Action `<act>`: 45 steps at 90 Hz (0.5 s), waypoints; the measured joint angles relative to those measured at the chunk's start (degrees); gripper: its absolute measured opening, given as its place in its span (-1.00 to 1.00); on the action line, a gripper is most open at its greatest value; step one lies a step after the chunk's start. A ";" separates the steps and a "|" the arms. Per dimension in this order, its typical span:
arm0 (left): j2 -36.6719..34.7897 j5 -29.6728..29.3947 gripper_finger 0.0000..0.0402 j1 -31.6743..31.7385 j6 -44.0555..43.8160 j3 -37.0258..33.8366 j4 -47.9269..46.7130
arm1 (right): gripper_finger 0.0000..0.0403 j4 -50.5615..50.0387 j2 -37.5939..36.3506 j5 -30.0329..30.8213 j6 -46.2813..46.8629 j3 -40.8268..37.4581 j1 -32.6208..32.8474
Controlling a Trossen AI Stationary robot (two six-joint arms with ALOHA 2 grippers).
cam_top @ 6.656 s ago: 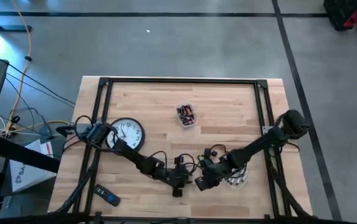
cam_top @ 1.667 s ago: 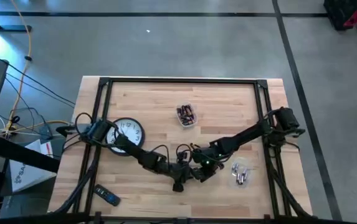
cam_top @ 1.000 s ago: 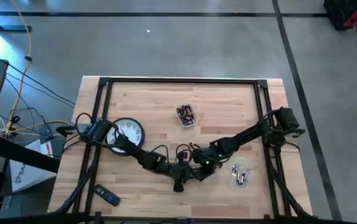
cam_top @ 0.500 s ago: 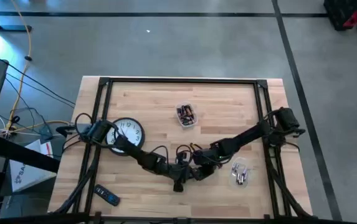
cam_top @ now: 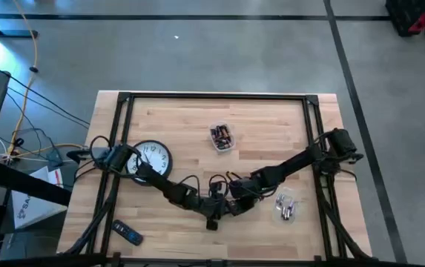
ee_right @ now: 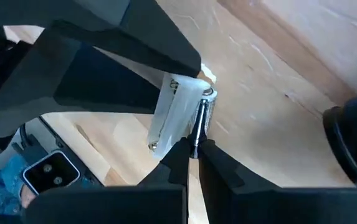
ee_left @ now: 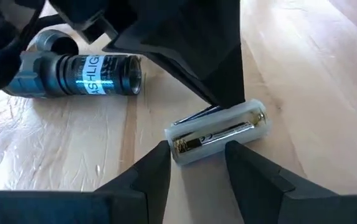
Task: Insert battery
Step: Insert the silver battery into the battery holder
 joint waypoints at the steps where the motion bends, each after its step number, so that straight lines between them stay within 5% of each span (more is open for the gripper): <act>1: 0.00 0.04 -0.34 0.00 0.05 0.00 0.00 | -1.00 0.03 0.00 -0.01 -0.32 0.01 0.00; 45: 0.09 0.34 -0.34 -0.04 2.11 0.13 0.17 | -1.00 -0.70 0.00 -1.28 -5.56 0.22 1.35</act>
